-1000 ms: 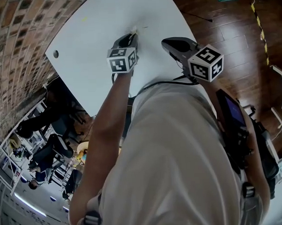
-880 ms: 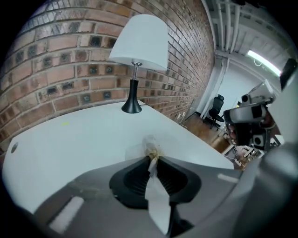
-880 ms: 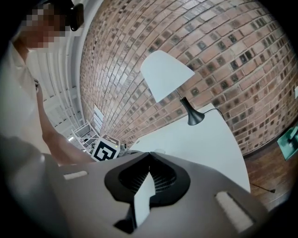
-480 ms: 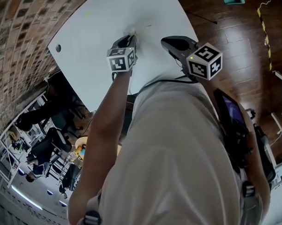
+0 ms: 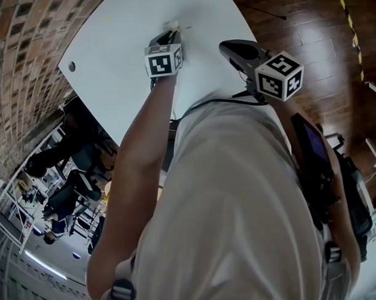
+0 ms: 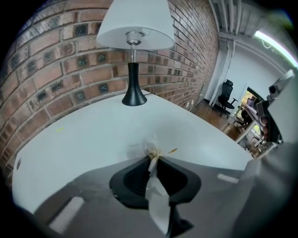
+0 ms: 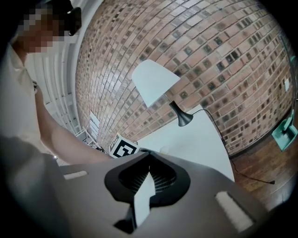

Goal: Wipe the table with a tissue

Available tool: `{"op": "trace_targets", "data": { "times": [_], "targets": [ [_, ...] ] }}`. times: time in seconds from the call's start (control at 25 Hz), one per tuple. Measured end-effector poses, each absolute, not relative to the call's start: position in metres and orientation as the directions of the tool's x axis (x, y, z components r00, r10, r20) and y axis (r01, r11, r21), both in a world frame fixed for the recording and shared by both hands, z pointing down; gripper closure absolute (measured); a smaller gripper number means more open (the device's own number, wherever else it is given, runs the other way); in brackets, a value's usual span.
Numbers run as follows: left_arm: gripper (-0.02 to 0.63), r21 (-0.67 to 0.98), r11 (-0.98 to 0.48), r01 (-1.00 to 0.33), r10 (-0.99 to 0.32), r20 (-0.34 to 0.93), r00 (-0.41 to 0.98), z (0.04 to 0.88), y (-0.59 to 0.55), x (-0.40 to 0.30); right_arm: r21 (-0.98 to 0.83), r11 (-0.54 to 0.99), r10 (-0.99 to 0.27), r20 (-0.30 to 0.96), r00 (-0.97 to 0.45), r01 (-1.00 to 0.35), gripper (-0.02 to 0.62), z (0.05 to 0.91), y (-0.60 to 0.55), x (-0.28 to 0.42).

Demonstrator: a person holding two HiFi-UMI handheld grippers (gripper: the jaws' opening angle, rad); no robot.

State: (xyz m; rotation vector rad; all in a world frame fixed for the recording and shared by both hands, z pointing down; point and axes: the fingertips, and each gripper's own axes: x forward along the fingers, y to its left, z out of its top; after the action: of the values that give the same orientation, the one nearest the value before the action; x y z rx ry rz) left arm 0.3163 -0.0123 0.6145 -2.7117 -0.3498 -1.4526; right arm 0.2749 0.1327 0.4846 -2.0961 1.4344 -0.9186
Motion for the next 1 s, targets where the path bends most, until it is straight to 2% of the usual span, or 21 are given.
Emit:
{"op": "trace_targets", "data": {
  "times": [0.36,0.6,1.0],
  "targets": [
    [0.557,-0.014,-0.915,0.403,0.210,0.837,0.506,0.619,0.026,0.332,-0.682,-0.398,-0.917,0.272,0.292,-0.613,0.587,0.487,0.150,0.280],
    [0.555,0.018,-0.871,0.490,0.283,0.835,0.472,0.620,0.061,0.327,-0.684,-0.410,-0.911,0.276,0.307,-0.603,0.587,0.489,0.161,0.281],
    [0.552,0.272,-0.748,0.605,0.487,0.845,0.222,0.624,0.131,0.278,-0.659,-0.392,-0.919,0.243,0.312,-0.641,0.586,0.478,0.166,0.286]
  ]
}}
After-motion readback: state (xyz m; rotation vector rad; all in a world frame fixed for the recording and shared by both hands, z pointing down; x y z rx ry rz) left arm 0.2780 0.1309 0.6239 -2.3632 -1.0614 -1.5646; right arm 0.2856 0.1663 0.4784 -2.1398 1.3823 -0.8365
